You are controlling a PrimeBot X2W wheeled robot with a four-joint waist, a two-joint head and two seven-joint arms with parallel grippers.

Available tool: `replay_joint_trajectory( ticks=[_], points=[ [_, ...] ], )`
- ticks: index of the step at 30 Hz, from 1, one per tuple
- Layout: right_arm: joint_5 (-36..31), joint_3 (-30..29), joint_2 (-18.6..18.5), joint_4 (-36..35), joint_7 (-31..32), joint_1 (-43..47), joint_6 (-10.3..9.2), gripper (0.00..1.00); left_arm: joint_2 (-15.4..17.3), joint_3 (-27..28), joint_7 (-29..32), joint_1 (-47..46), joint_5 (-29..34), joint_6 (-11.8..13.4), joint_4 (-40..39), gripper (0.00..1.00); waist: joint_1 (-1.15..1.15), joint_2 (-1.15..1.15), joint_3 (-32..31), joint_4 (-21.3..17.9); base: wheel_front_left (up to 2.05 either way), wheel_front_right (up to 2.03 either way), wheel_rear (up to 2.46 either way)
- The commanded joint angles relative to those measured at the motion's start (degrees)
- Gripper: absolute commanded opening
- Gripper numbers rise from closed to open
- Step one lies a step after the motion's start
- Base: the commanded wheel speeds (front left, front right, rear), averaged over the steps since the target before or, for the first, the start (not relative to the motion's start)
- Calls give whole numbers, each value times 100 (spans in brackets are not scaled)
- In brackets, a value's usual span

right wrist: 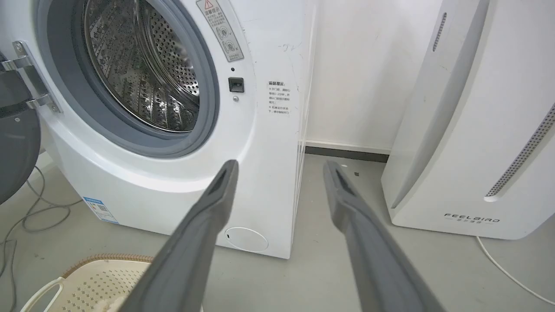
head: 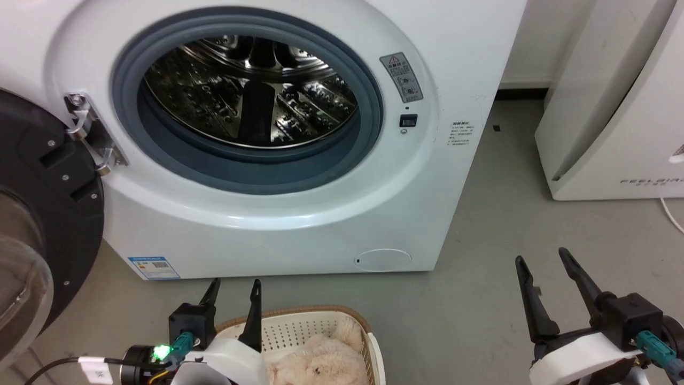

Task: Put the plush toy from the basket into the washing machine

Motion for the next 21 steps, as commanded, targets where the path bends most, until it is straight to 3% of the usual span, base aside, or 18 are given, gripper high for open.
replay_joint_trajectory(
  ticks=[1,21],
  points=[
    [76,-11,0,-55,-59,-85,-2,100,5,-46,-23,-138,-52,-12,128,100,0,0,72,-25,0,0,0],
    [316,-48,0,-225,-297,-330,-2,100,179,-418,-14,-1029,-311,-140,1785,100,0,0,947,-302,0,0,0]
  ],
)
